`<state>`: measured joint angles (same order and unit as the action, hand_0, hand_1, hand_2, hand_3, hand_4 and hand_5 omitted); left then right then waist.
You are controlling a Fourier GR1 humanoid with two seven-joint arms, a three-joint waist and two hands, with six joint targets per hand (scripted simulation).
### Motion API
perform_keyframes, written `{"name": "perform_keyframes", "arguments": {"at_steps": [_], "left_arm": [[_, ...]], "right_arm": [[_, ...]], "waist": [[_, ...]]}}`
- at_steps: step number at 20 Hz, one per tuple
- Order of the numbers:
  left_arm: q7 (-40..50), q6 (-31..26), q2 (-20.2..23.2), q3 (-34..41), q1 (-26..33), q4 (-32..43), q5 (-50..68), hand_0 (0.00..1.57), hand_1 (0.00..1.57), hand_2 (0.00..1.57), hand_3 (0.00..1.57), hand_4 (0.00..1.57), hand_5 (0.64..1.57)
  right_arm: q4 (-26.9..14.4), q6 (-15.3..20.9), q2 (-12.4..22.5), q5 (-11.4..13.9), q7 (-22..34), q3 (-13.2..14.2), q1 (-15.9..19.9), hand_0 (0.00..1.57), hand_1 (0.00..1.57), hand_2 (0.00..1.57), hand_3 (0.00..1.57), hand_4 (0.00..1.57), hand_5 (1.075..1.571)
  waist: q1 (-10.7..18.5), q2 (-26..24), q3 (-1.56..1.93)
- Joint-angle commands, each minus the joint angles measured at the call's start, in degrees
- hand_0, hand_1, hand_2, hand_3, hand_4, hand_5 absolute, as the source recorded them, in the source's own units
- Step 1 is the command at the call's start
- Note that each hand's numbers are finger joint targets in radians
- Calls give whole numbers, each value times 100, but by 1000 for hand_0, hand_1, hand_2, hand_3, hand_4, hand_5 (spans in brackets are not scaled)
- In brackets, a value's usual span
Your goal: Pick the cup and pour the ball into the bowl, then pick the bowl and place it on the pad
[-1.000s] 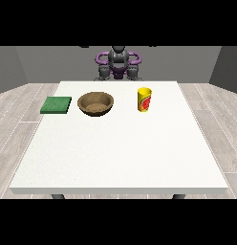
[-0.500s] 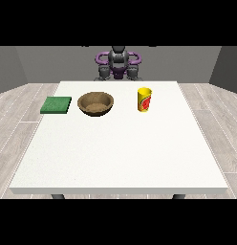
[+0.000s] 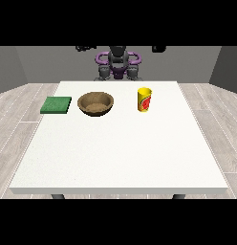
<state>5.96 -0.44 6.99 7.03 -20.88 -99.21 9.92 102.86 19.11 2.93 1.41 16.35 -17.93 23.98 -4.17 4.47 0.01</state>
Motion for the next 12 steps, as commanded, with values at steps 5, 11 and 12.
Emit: {"name": "perform_keyframes", "arguments": {"at_steps": [5,11,12], "left_arm": [[-1628,-323,376,601,-41,1447,-177,0,0,0,0,0,1434],[-3011,-316,58,471,329,2654,-563,0,0,0,0,0,1399],[-3022,-361,262,601,24,2882,-537,0,0,0,0,0,1400]], "right_arm": [[534,-560,250,-326,-226,354,-5,0,0,0,0,0,1568],[782,-618,344,-337,70,684,107,0,0,0,0,0,1567],[764,-814,545,-453,216,933,325,0,0,0,0,0,1567]], "waist": [[-406,707,-4],[-397,755,-5],[-437,824,-4]]}}
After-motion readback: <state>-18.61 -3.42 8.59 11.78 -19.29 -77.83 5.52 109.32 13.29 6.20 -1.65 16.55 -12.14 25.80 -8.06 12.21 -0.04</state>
